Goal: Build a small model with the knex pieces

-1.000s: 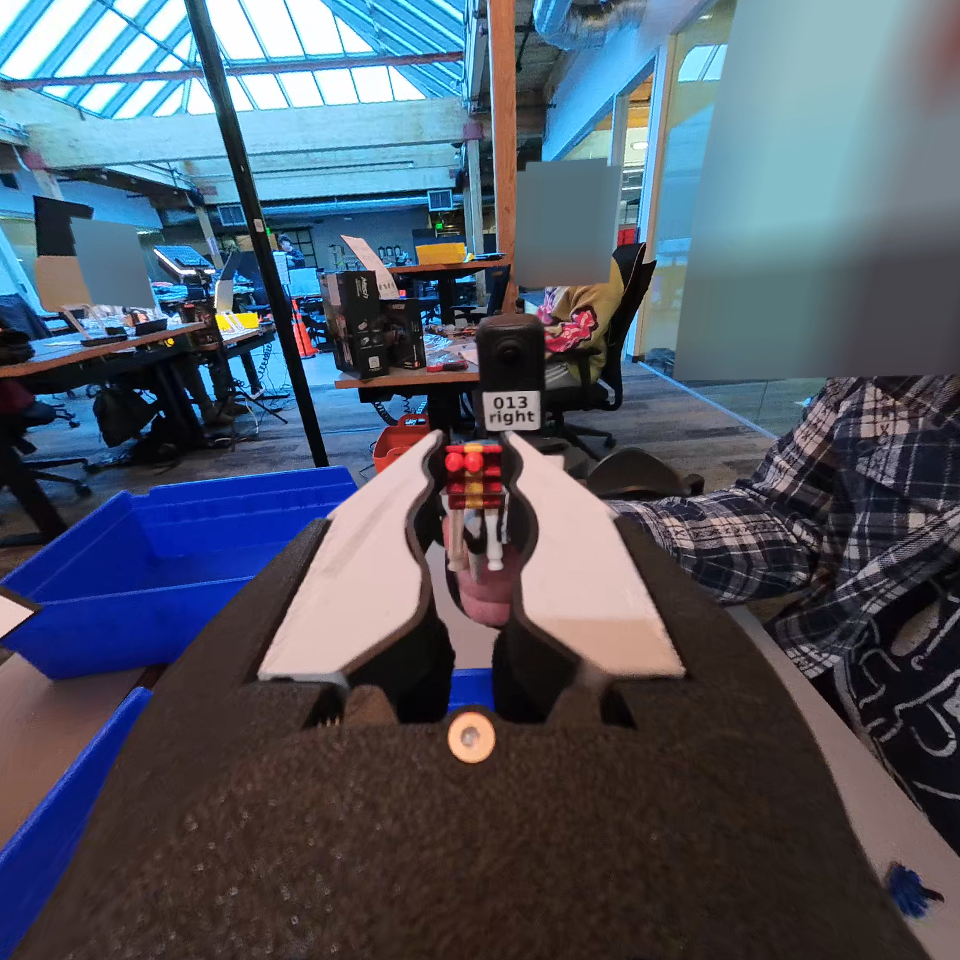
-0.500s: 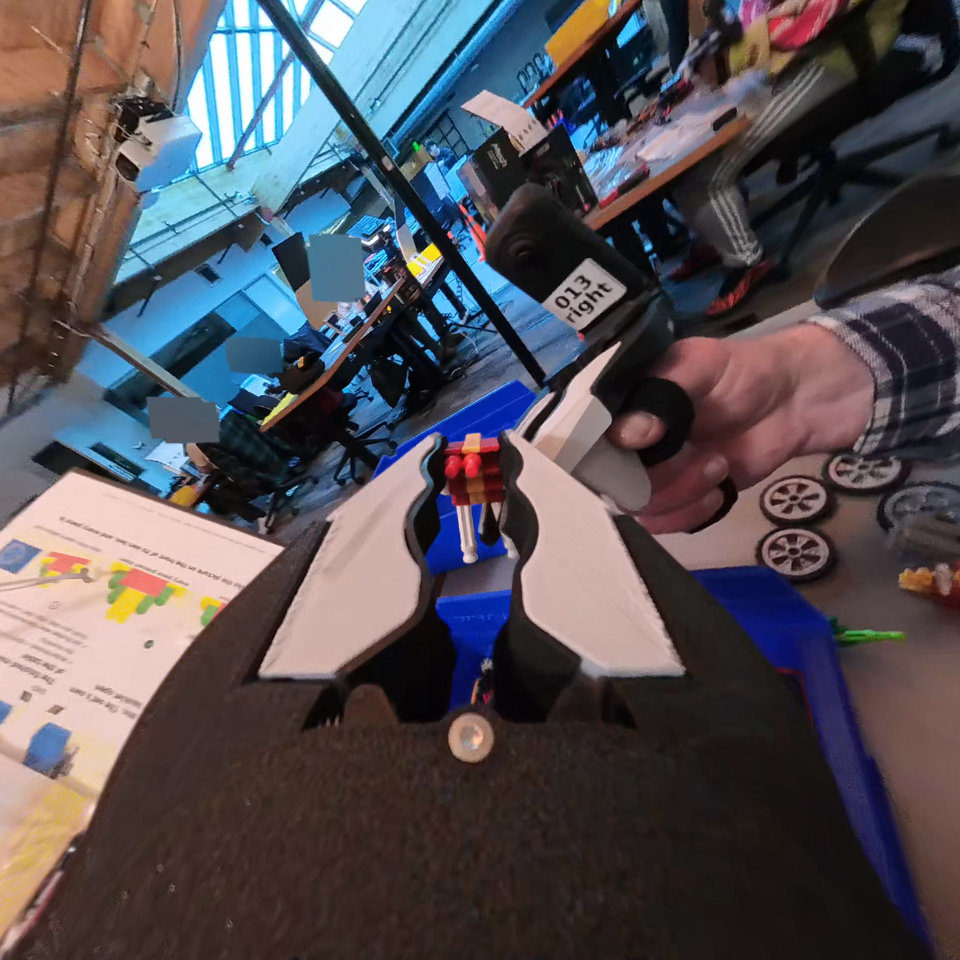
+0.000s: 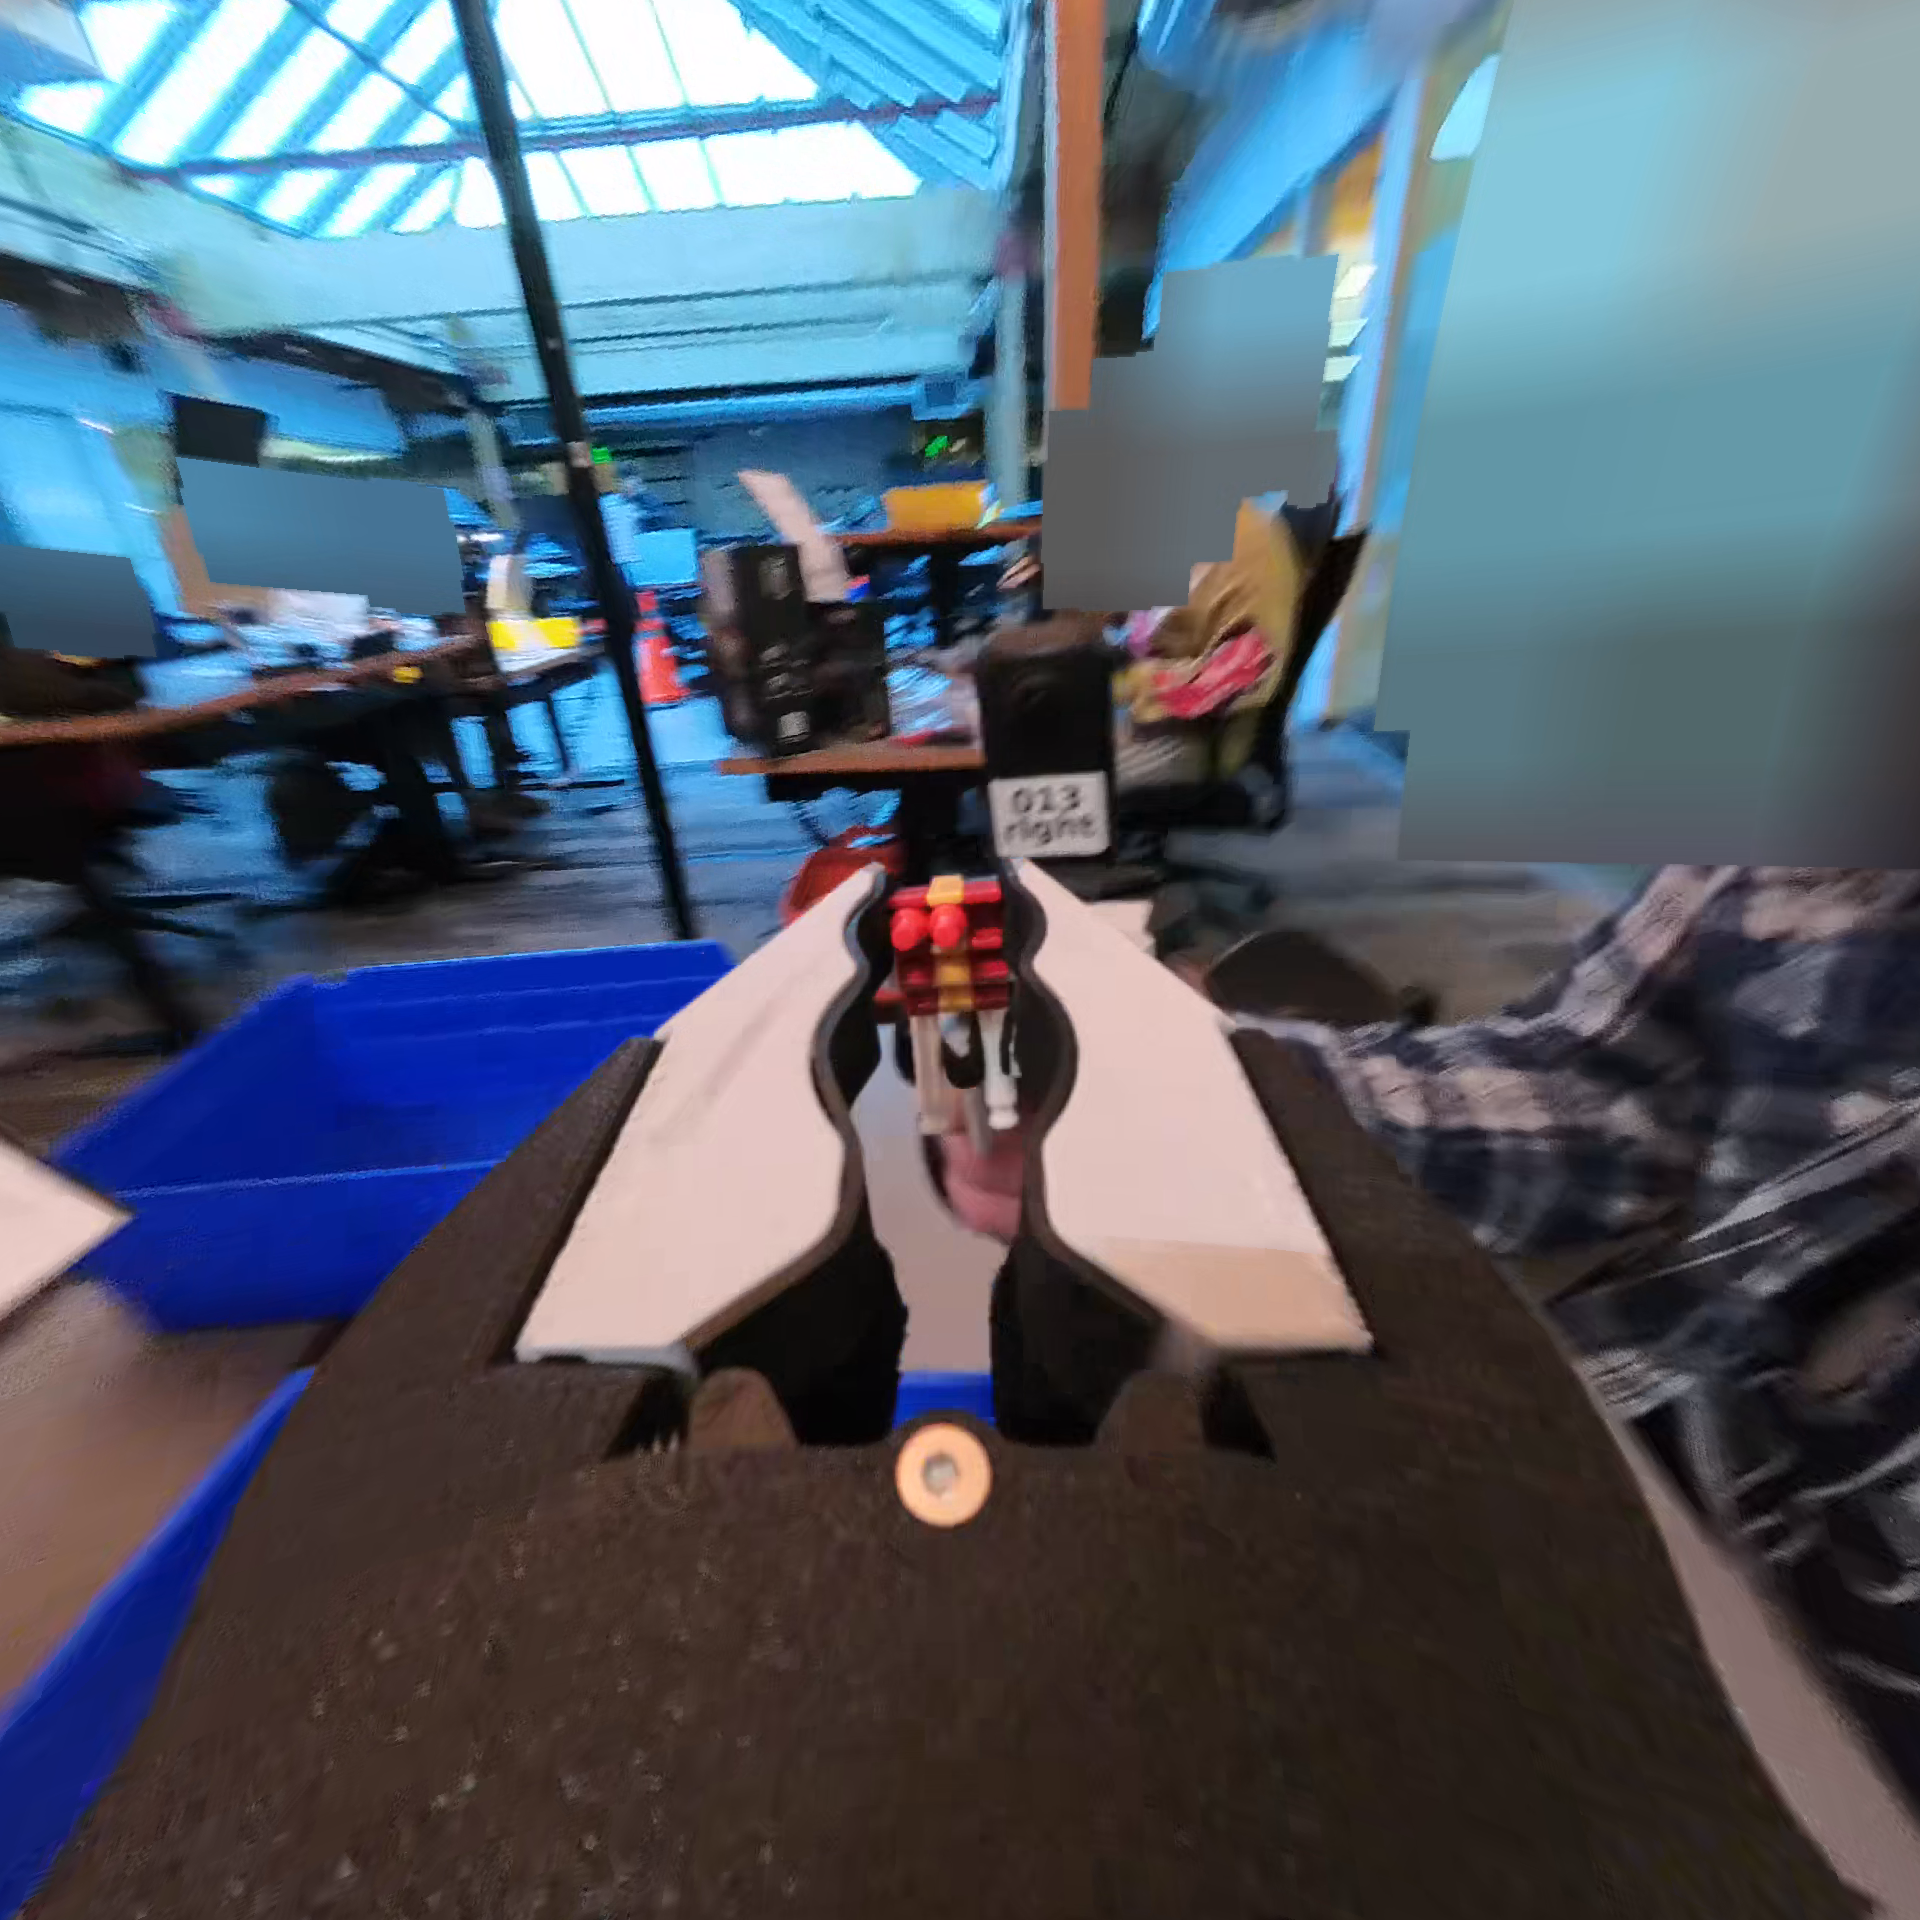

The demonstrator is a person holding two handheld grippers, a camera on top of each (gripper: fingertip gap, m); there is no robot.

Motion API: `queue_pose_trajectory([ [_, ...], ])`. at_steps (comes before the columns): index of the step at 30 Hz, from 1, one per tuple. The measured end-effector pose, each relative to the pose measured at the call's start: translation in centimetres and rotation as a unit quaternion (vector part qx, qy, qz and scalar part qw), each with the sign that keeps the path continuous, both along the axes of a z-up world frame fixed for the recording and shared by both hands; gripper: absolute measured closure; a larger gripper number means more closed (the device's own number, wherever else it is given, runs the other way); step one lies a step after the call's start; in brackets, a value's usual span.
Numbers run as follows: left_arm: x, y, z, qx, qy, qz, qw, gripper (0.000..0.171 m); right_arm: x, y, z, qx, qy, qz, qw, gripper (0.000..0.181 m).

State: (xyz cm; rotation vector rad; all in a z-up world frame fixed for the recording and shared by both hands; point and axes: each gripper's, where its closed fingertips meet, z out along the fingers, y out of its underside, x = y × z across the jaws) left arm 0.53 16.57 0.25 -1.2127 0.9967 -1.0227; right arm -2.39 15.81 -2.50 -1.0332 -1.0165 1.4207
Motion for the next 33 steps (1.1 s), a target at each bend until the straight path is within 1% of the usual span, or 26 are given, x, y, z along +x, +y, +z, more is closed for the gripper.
queue_pose_trajectory([
  [3, 0.0, -0.7, 0.5, -0.068, -0.058, -0.074, 0.993, 0.154, 0.2, -0.9, 0.4, 0.026, 0.014, 0.011, 0.999, 0.18],
  [5, 0.1, -0.6, 0.6, -0.08, -0.068, -0.075, 0.992, 0.154, 0.3, -0.9, 0.5, 0.04, 0.016, 0.0, 0.999, 0.18],
  [8, 0.4, -1.1, 1.0, -0.111, -0.101, -0.106, 0.983, 0.154, 0.6, -1.5, 0.9, 0.081, 0.014, -0.015, 0.997, 0.18],
  [9, 0.5, -1.1, 1.1, -0.115, -0.106, -0.107, 0.982, 0.154, 0.7, -1.6, 1.0, 0.092, 0.013, -0.02, 0.995, 0.178],
  [11, 0.5, -0.2, 1.0, -0.111, -0.111, -0.074, 0.985, 0.155, 0.7, -0.8, 0.8, 0.087, -0.001, -0.041, 0.995, 0.179],
  [13, 0.3, 0.5, 0.4, -0.088, -0.087, -0.041, 0.991, 0.153, 0.6, 0.1, 0.4, 0.067, -0.012, -0.054, 0.996, 0.18],
  [14, 0.2, 0.7, 0.3, -0.092, -0.077, -0.031, 0.992, 0.154, 0.5, 0.4, 0.3, 0.065, -0.014, -0.063, 0.996, 0.18],
  [16, 0.0, 0.6, 0.3, -0.109, -0.071, -0.038, 0.991, 0.154, 0.3, 0.4, 0.2, 0.098, -0.027, -0.089, 0.991, 0.18],
  [17, 0.0, 0.5, 0.1, -0.108, -0.058, -0.035, 0.992, 0.154, 0.4, 0.5, 0.1, 0.113, -0.039, -0.104, 0.987, 0.18],
  [19, -0.4, 0.9, -0.5, -0.09, -0.014, -0.006, 0.996, 0.151, 0.5, 1.4, -0.5, 0.126, -0.066, -0.134, 0.981, 0.18],
  [21, -1.4, 1.8, -1.4, -0.057, 0.046, 0.05, 0.996, 0.136, 0.5, 2.1, -1.5, 0.154, -0.107, -0.16, 0.969, 0.18],
  [22, -1.8, 2.0, -1.9, -0.029, 0.083, 0.072, 0.994, 0.132, 0.4, 2.3, -1.9, 0.172, -0.126, -0.171, 0.962, 0.18],
  [24, -2.1, 1.5, -3.2, 0.026, 0.168, 0.096, 0.981, 0.137, 0.3, 2.6, -3.1, 0.219, -0.169, -0.193, 0.941, 0.179],
  [26, -2.6, 1.6, -4.0, 0.06, 0.228, 0.128, 0.963, 0.131, 0.0, 2.6, -3.8, 0.251, -0.2, -0.206, 0.924, 0.179],
  [27, -2.7, 1.3, -4.5, 0.077, 0.255, 0.128, 0.955, 0.134, -0.1, 2.6, -4.1, 0.266, -0.21, -0.209, 0.917, 0.179],
  [29, -3.2, 1.6, -6.0, 0.101, 0.323, 0.15, 0.929, 0.135, -0.3, 2.5, -4.7, 0.297, -0.234, -0.216, 0.9, 0.179],
  [31, -3.0, 1.0, -7.1, 0.116, 0.355, 0.136, 0.918, 0.145, -0.4, 2.7, -5.6, 0.327, -0.262, -0.223, 0.88, 0.179],
  [33, -3.1, 1.1, -8.0, 0.126, 0.381, 0.139, 0.905, 0.146, -0.5, 2.6, -6.2, 0.347, -0.282, -0.226, 0.865, 0.178],
])
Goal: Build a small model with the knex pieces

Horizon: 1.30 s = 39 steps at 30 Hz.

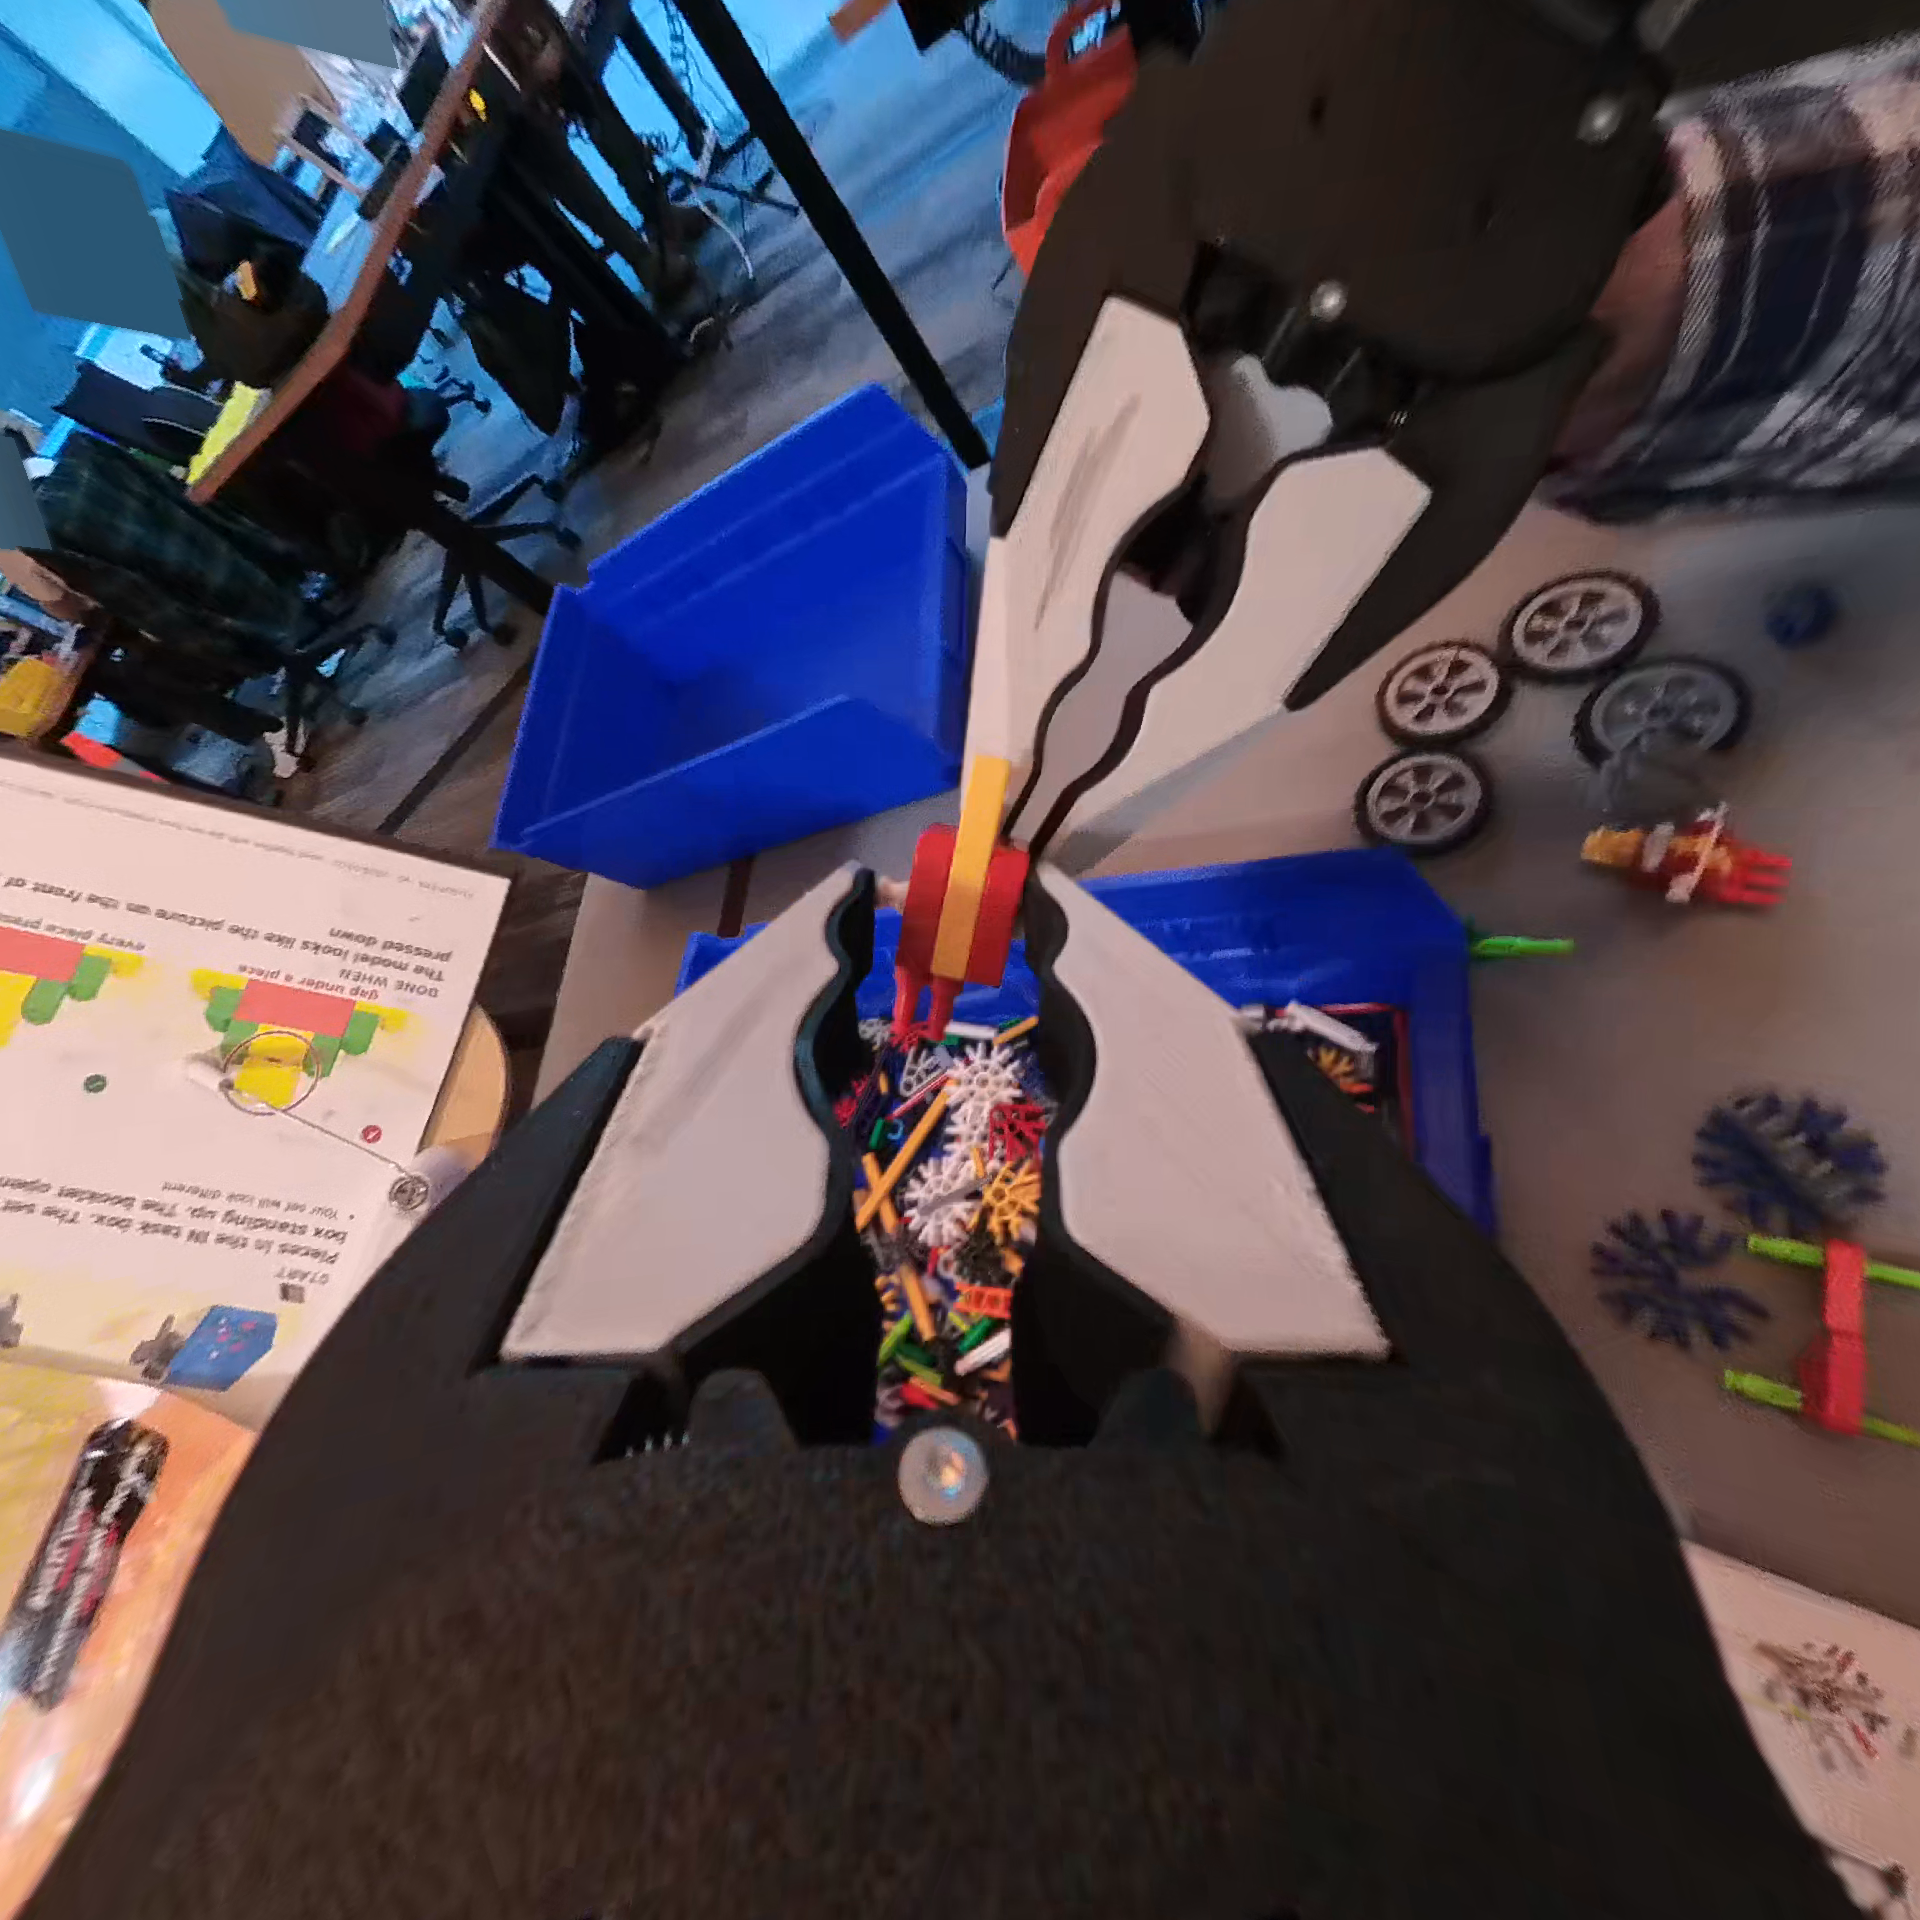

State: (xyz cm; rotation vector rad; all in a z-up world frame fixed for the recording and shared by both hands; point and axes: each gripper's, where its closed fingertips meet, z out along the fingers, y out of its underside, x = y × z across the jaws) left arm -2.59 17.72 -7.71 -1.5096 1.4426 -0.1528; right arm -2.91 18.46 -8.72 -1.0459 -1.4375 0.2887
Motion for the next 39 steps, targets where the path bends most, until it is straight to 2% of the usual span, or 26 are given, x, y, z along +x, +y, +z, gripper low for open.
queue_pose_trajectory([
  [3, 0.1, 0.0, -0.3, 0.014, 0.014, 0.0, 1.0, 0.145, 0.0, 0.2, -0.3, 0.03, -0.024, -0.019, 0.999, 0.18],
  [6, 0.1, 0.6, -0.3, 0.06, 0.047, 0.017, 0.997, 0.147, 0.1, 0.8, -0.4, 0.011, -0.017, -0.031, 0.999, 0.178],
  [8, 0.4, 1.4, -0.1, 0.106, 0.064, 0.038, 0.992, 0.147, 0.3, 1.6, -0.2, -0.017, 0.006, -0.045, 0.999, 0.18],
  [15, 1.2, 3.4, 0.4, 0.19, 0.067, 0.089, 0.975, 0.149, 1.1, 3.7, 0.2, -0.158, 0.099, -0.05, 0.981, 0.18],
  [19, 1.6, 3.6, 0.8, 0.231, 0.074, 0.107, 0.964, 0.152, 1.2, 4.1, 0.5, -0.227, 0.149, -0.023, 0.962, 0.179],
  [26, 0.7, 4.0, -0.2, 0.267, 0.079, 0.153, 0.948, 0.153, 0.4, 4.5, -0.5, -0.292, 0.167, -0.016, 0.942, 0.18],
  [30, 0.1, 3.7, -0.4, 0.254, 0.073, 0.152, 0.952, 0.152, -0.3, 4.3, -0.8, -0.291, 0.16, -0.021, 0.943, 0.179],
  [31, 0.1, 3.3, 0.0, 0.223, 0.038, 0.142, 0.964, 0.152, -0.3, 3.9, -0.6, -0.266, 0.153, -0.012, 0.952, 0.178],
  [33, -0.1, 2.3, 1.4, 0.118, -0.076, 0.116, 0.983, 0.153, -0.4, 2.9, 0.6, -0.239, 0.161, 0.016, 0.958, 0.175],
  [34, -0.3, 2.0, 1.4, 0.081, -0.095, 0.105, 0.987, 0.152, -0.5, 2.5, 0.7, -0.228, 0.154, 0.025, 0.961, 0.174],
  [36, -0.2, 1.7, 1.6, 0.06, -0.123, 0.095, 0.986, 0.153, -0.5, 2.1, 0.8, -0.181, 0.142, 0.025, 0.973, 0.174],
  [38, -0.3, 1.7, 1.4, 0.035, -0.141, 0.089, 0.985, 0.153, -0.4, 1.7, 0.7, -0.18, 0.133, 0.039, 0.974, 0.168],
  [39, -0.2, 1.4, 1.9, 0.02, -0.175, 0.079, 0.981, 0.153, -0.2, 1.5, 1.0, -0.181, 0.141, 0.049, 0.972, 0.17],
])
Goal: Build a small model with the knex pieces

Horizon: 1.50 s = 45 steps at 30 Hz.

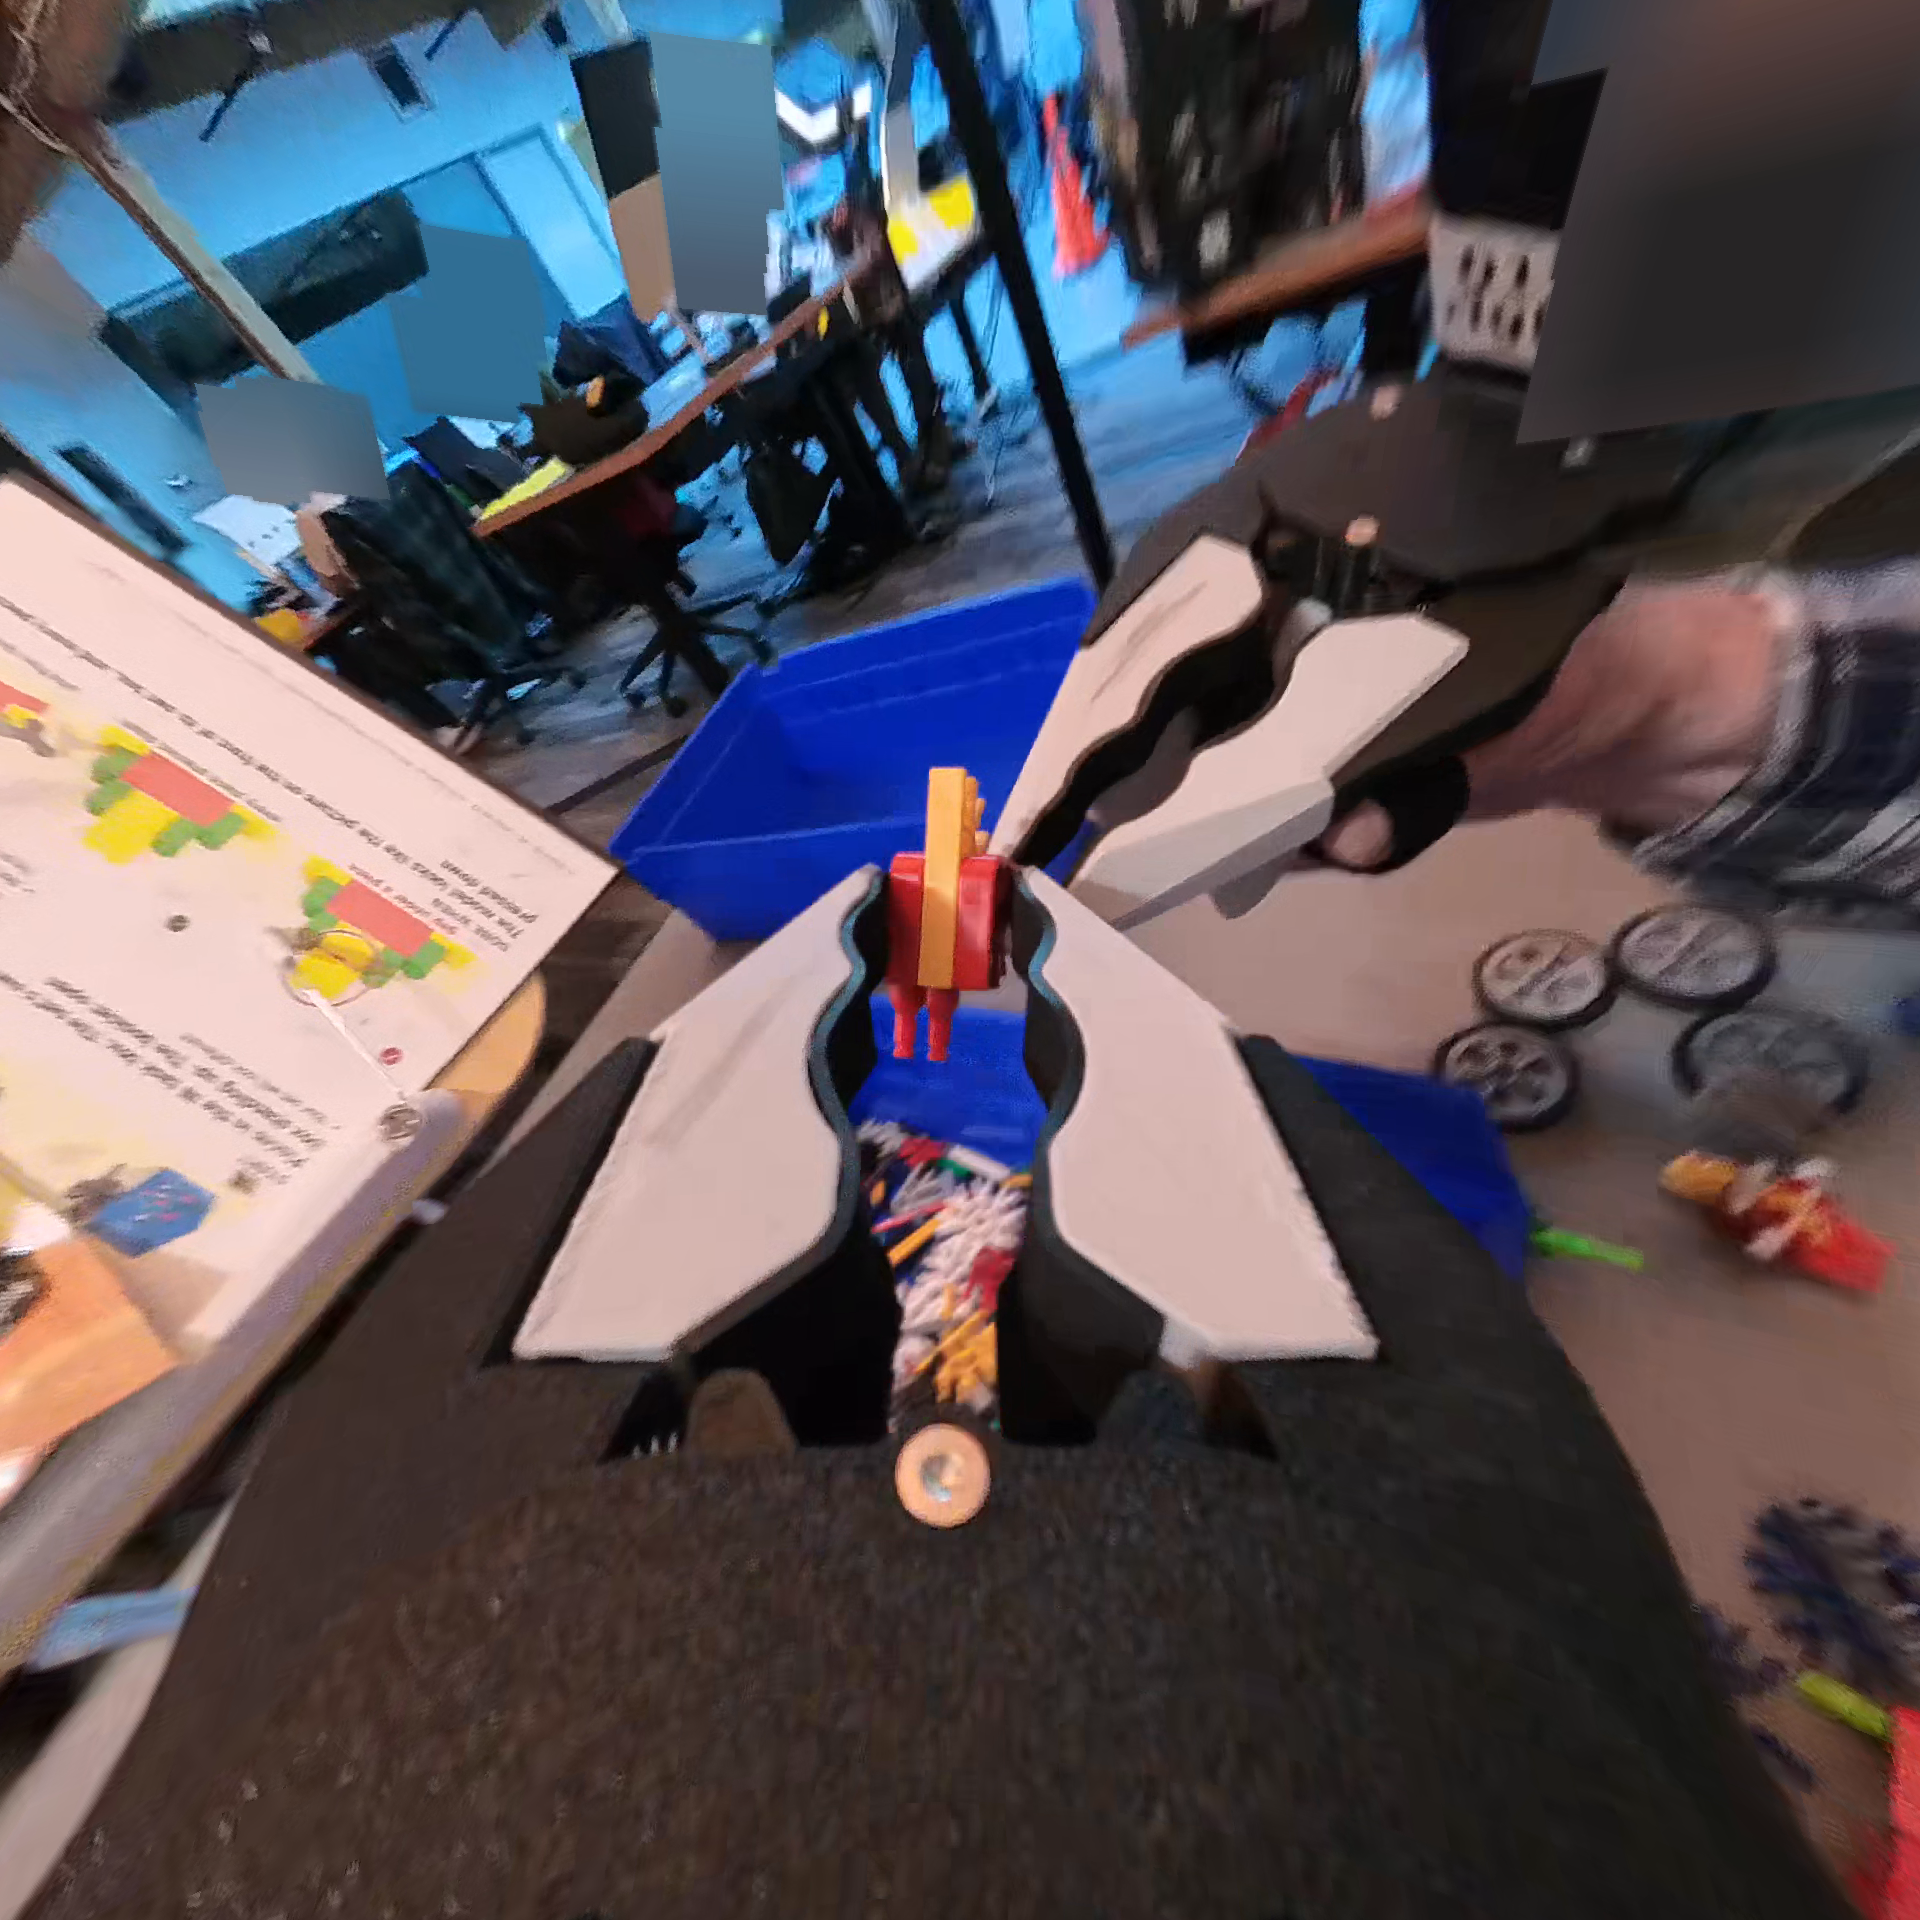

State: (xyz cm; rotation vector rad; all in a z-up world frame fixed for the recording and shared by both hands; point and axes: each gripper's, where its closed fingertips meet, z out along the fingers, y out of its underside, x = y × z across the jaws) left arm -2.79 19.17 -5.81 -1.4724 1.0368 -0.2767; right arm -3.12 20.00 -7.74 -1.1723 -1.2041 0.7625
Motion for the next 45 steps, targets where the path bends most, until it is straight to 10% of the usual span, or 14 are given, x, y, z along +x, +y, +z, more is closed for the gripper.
queue_pose_trajectory([
  [6, -1.0, -0.7, 3.5, -0.038, -0.159, -0.056, 0.985, 0.154, 1.5, -0.5, 2.1, -0.056, 0.074, 0.05, 0.994, 0.166],
  [14, -0.1, -1.4, 4.0, -0.053, -0.193, -0.1, 0.975, 0.152, 1.7, -1.7, 4.1, -0.093, 0.154, 0.107, 0.978, 0.163],
  [45, 1.7, -0.7, 2.1, -0.055, -0.163, -0.096, 0.98, 0.153, 1.6, -2.0, 4.1, -0.09, 0.144, 0.106, 0.98, 0.177],
])
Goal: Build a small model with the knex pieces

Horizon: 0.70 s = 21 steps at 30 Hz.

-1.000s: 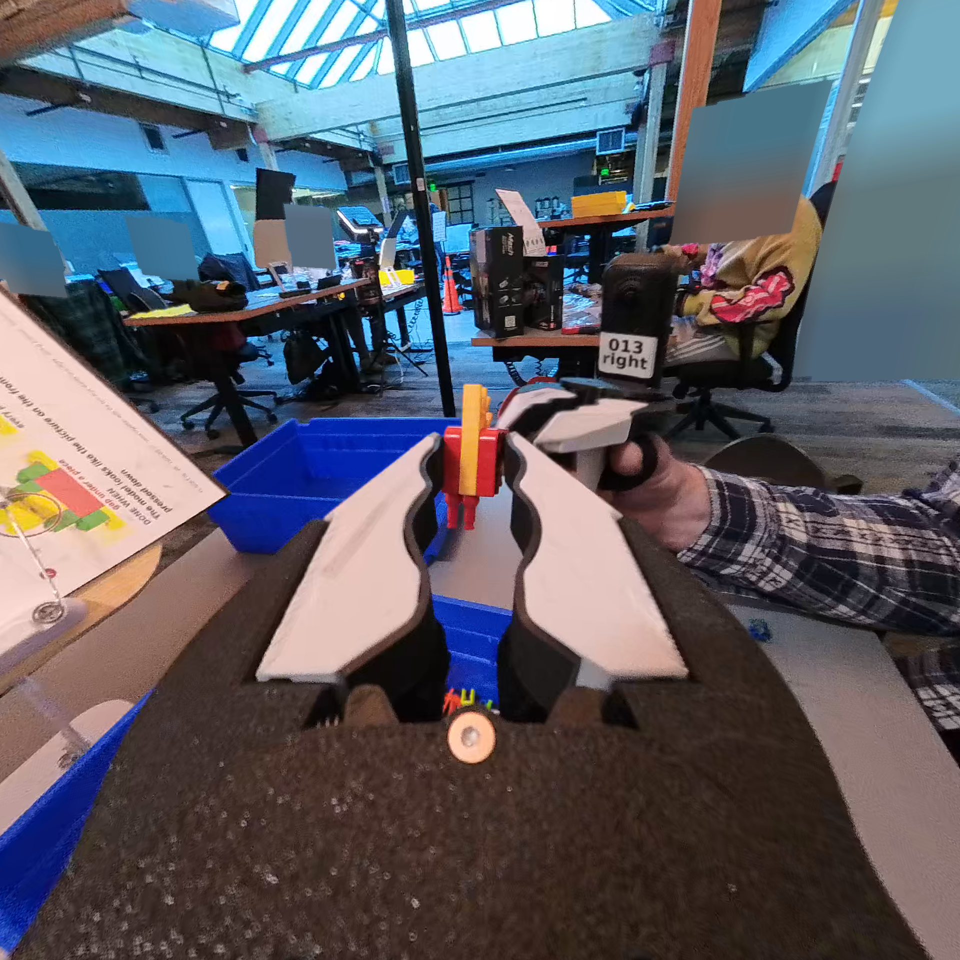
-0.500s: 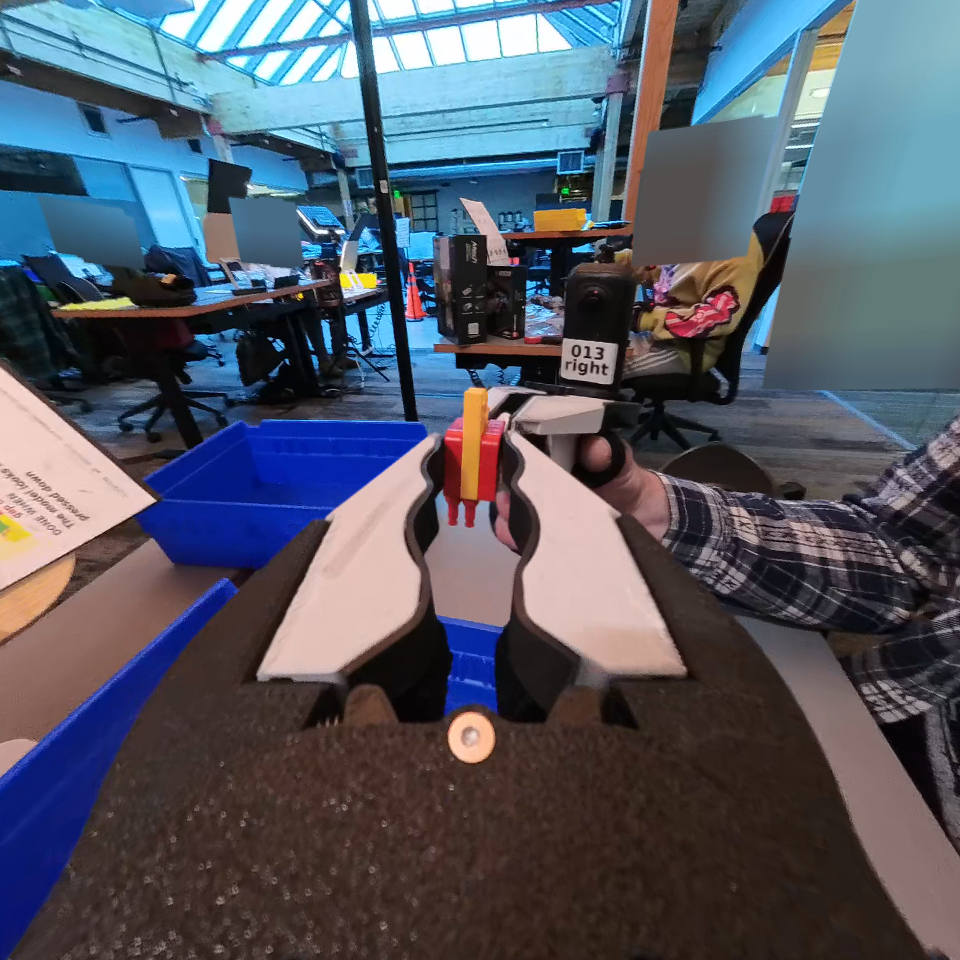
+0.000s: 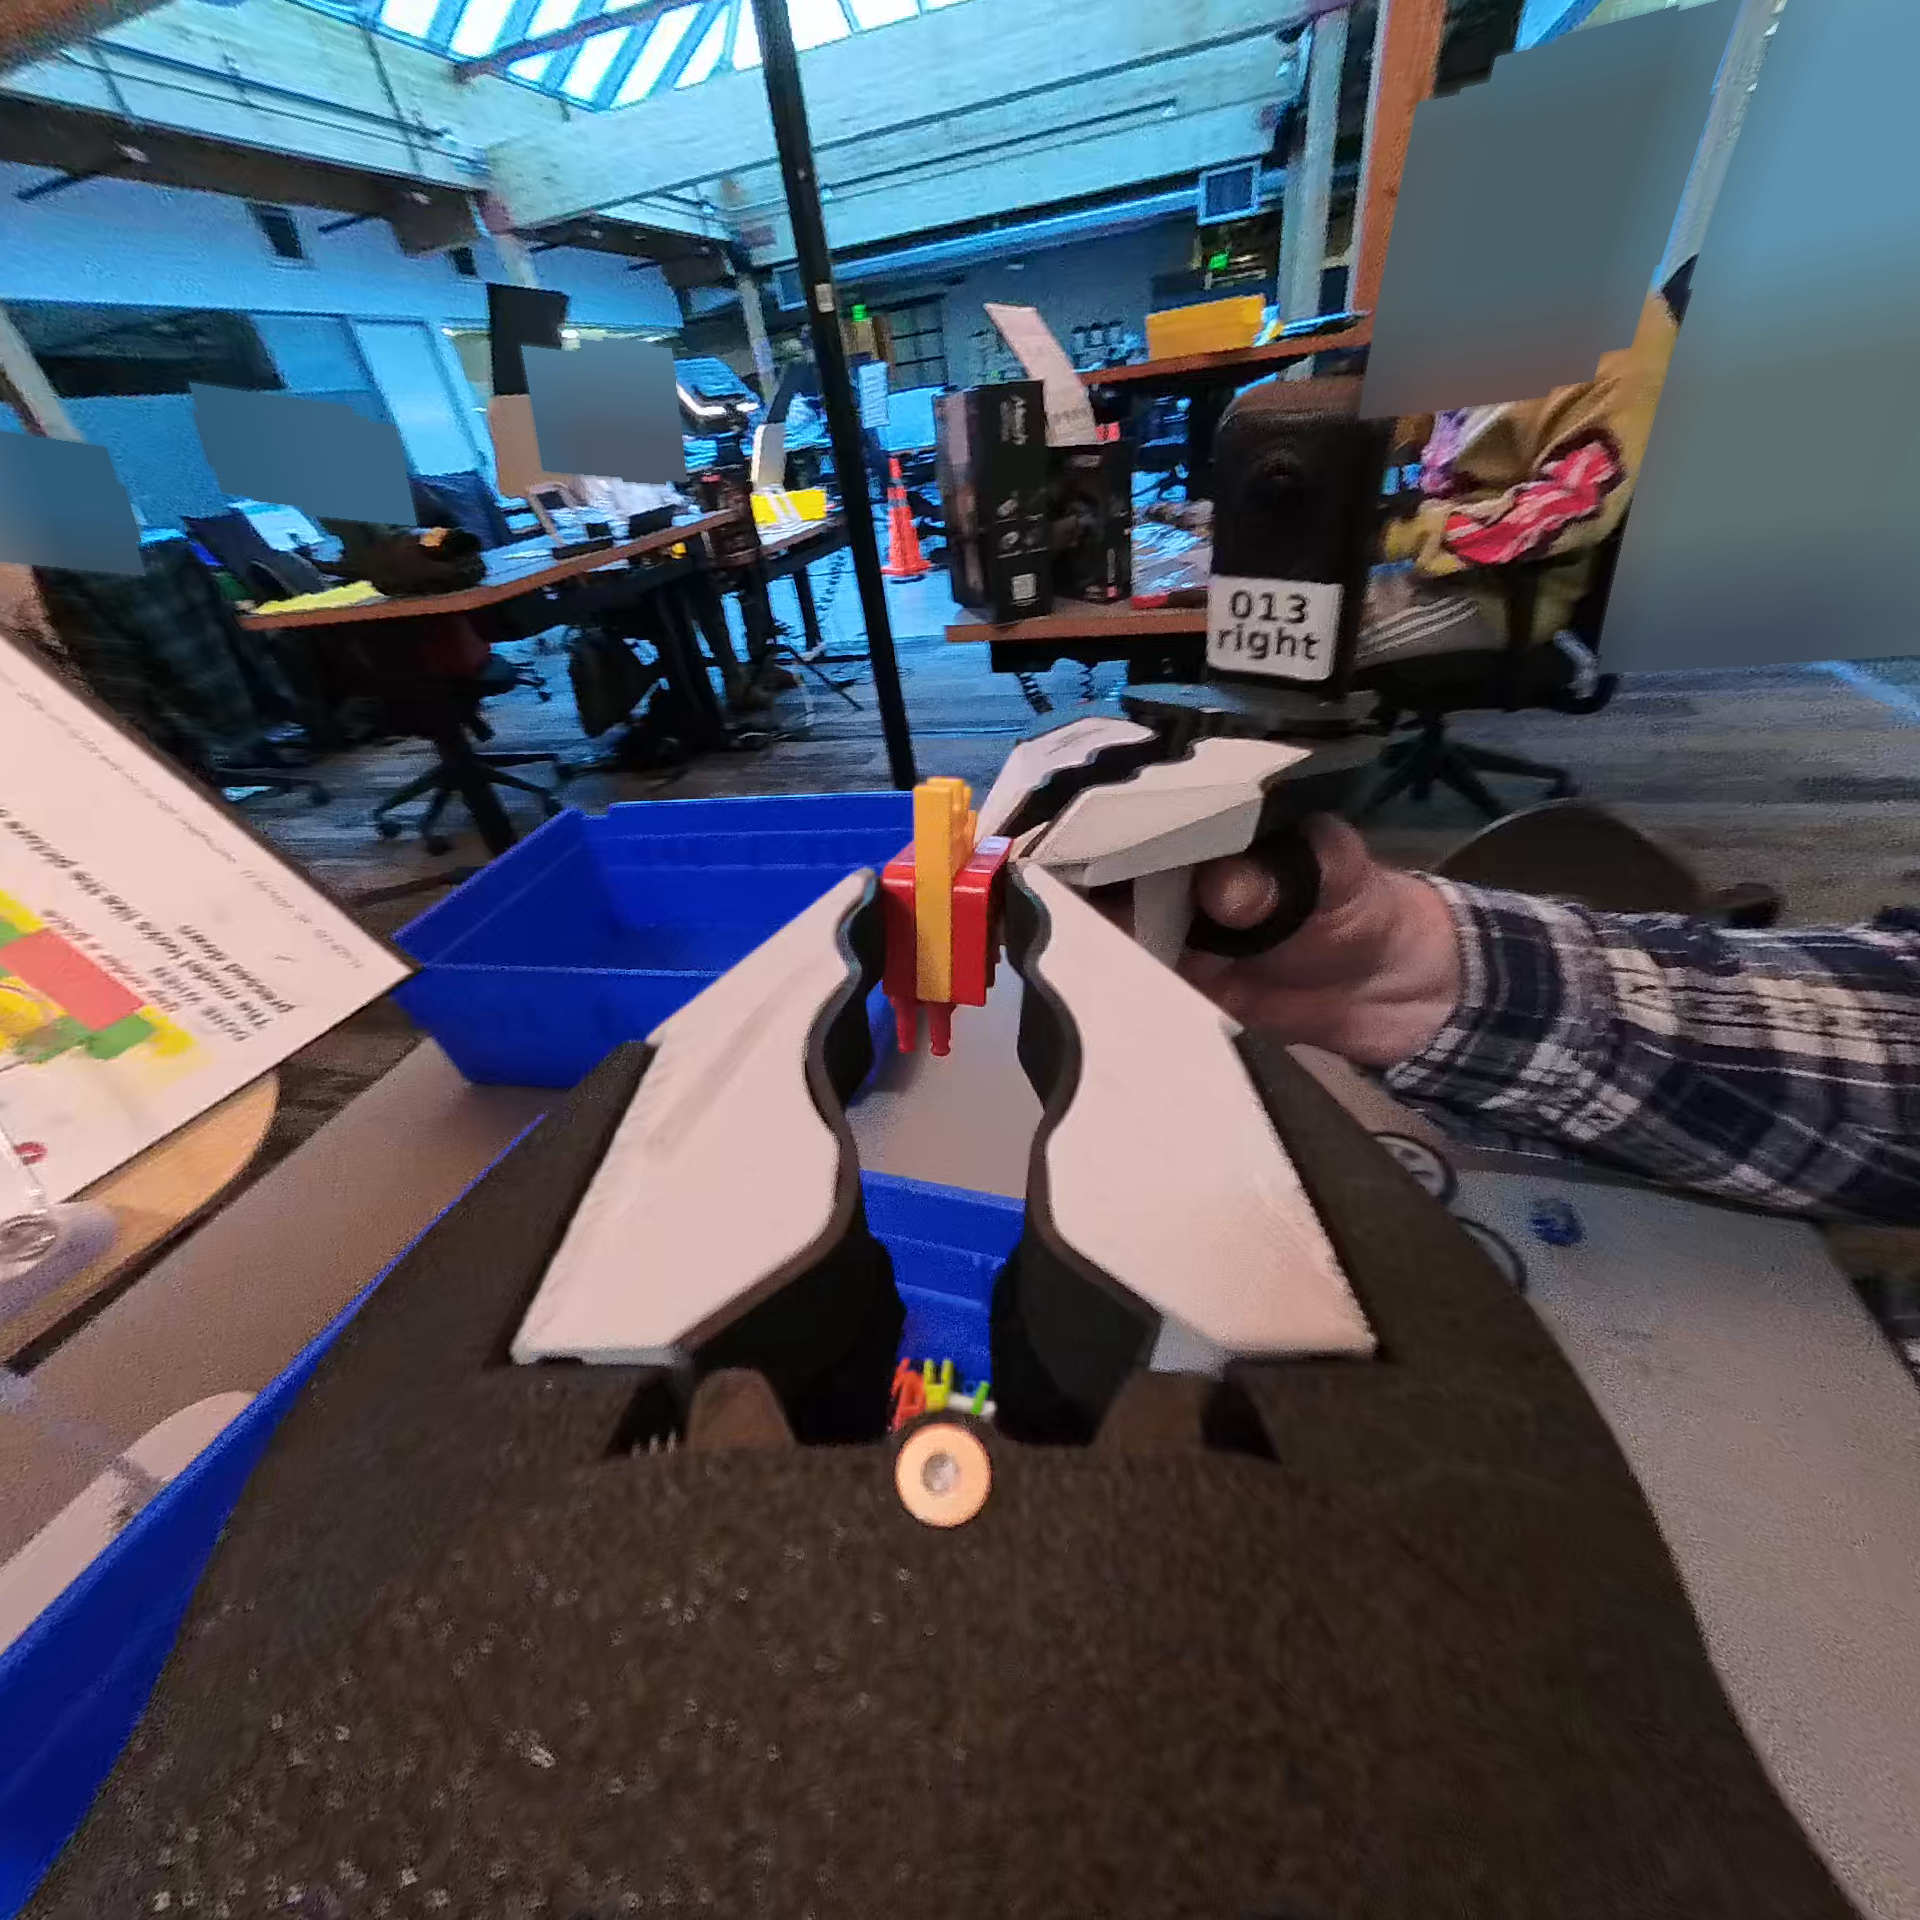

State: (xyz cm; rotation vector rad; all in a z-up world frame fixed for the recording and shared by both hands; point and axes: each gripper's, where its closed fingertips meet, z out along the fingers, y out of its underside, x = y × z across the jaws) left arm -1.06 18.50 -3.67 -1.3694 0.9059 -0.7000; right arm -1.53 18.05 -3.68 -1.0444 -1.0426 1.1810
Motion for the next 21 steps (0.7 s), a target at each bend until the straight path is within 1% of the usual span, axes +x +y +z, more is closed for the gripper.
queue_pose_trajectory([
  [5, -0.4, 1.3, -0.3, 0.053, 0.033, 0.079, 0.995, 0.153, -0.1, 1.3, -0.3, 0.005, -0.018, -0.056, 0.998, 0.176],
  [7, -0.7, 2.1, -0.6, 0.088, 0.065, 0.133, 0.985, 0.154, -0.1, 2.0, -0.5, 0.013, -0.029, -0.096, 0.995, 0.18],
  [8, -0.7, 2.3, -0.7, 0.097, 0.07, 0.147, 0.982, 0.155, -0.2, 2.2, -0.7, 0.018, -0.036, -0.11, 0.993, 0.179],
  [10, -0.7, 2.1, 0.0, 0.113, 0.053, 0.154, 0.98, 0.156, -0.2, 2.1, -0.3, 0.015, -0.024, -0.109, 0.994, 0.18],
  [11, -0.8, 2.3, -0.1, 0.123, 0.07, 0.173, 0.975, 0.155, -0.2, 2.3, -0.3, 0.027, -0.032, -0.127, 0.991, 0.18],
  [12, -0.9, 2.5, -0.1, 0.141, 0.09, 0.198, 0.966, 0.156, -0.2, 2.5, -0.4, 0.037, -0.039, -0.147, 0.988, 0.179],
  [13, -1.1, 2.9, -0.3, 0.162, 0.125, 0.228, 0.952, 0.156, -0.3, 2.9, -0.6, 0.042, -0.047, -0.168, 0.984, 0.179],
  [14, -1.5, 3.3, -0.6, 0.188, 0.175, 0.258, 0.931, 0.155, -0.4, 3.3, -1.0, 0.056, -0.063, -0.194, 0.977, 0.178],
  [15, -2.0, 3.5, -0.6, 0.212, 0.21, 0.287, 0.91, 0.155, -0.6, 3.6, -1.3, 0.074, -0.08, -0.216, 0.97, 0.178],
  [16, -2.4, 3.6, -0.5, 0.216, 0.215, 0.299, 0.904, 0.155, -0.7, 3.7, -1.4, 0.078, -0.083, -0.223, 0.968, 0.177],
  [18, -3.1, 4.0, -0.4, 0.187, 0.208, 0.297, 0.913, 0.155, -1.0, 3.6, -1.8, 0.063, -0.084, -0.208, 0.972, 0.177],
  [20, -5.1, 4.6, -0.2, 0.178, 0.225, 0.317, 0.904, 0.156, -1.3, 4.0, -3.1, 0.044, -0.113, -0.19, 0.974, 0.177],
  [21, -5.8, 4.7, -0.1, 0.167, 0.221, 0.316, 0.908, 0.155, -1.5, 4.1, -3.6, 0.029, -0.116, -0.175, 0.977, 0.177],
])
